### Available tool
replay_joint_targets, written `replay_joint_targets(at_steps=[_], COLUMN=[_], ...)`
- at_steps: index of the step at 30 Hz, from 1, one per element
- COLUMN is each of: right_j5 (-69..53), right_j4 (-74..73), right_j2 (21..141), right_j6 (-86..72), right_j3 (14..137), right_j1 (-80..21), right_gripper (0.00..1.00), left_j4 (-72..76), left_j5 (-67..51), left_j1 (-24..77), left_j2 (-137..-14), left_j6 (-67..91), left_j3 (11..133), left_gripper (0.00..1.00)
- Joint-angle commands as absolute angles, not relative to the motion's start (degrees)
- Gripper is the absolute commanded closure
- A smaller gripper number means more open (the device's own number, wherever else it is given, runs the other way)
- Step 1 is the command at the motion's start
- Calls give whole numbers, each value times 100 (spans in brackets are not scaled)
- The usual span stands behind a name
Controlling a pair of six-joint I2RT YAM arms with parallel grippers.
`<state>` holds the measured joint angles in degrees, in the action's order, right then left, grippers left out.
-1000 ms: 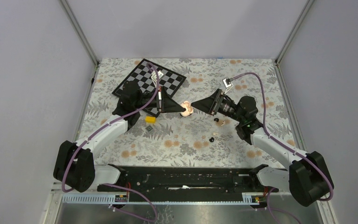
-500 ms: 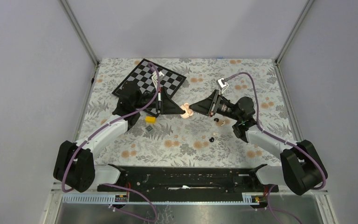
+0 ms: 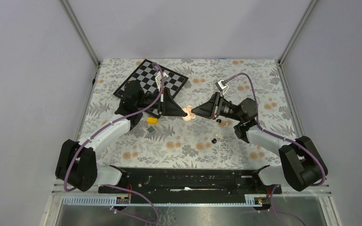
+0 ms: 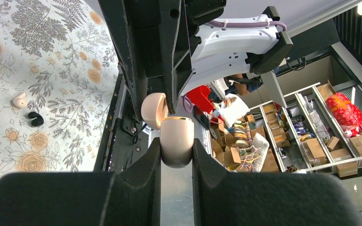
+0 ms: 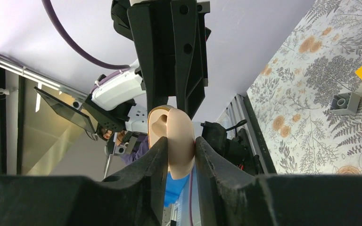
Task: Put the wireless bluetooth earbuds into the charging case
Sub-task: Open the charging case.
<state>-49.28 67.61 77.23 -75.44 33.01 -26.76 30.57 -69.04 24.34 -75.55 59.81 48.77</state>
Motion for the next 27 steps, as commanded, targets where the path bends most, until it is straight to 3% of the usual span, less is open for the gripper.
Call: replay_joint_targets(at_steps=[1,7,10,15,19,27], right_j5=[-5284,-5340,-5324,-5174,-4903,-4386], right_j4=[6985,6759,6421,5293,4258,3391], right_j2=[7627,7608,7535,7226,6927,6630], right_j6=[-7457,-7341,-7169,-6451,-5907,-5554], right_j3=[3375,3389,3447,3615,3746,3737], right_j1=[-2676,-2681,-2682,-2681,-2682,-2681], right_gripper=[68,77,99,100,100,100], left_j4=[3235,3120,3103,2969,2704,2312], left_j5=[-6977,-6979,-6988,-7001,-6923,-6817], left_j1=[2426,2426,2426,2426,2426,2426], left_j2=[-7603,-7651,-7662,-7702,-7763,-7992], left_j6=[5759,5677,5647,5572,5401,5159], left_j3=[5194,5247,5262,5305,5373,5510], left_gripper=[100,100,100,97,69,27])
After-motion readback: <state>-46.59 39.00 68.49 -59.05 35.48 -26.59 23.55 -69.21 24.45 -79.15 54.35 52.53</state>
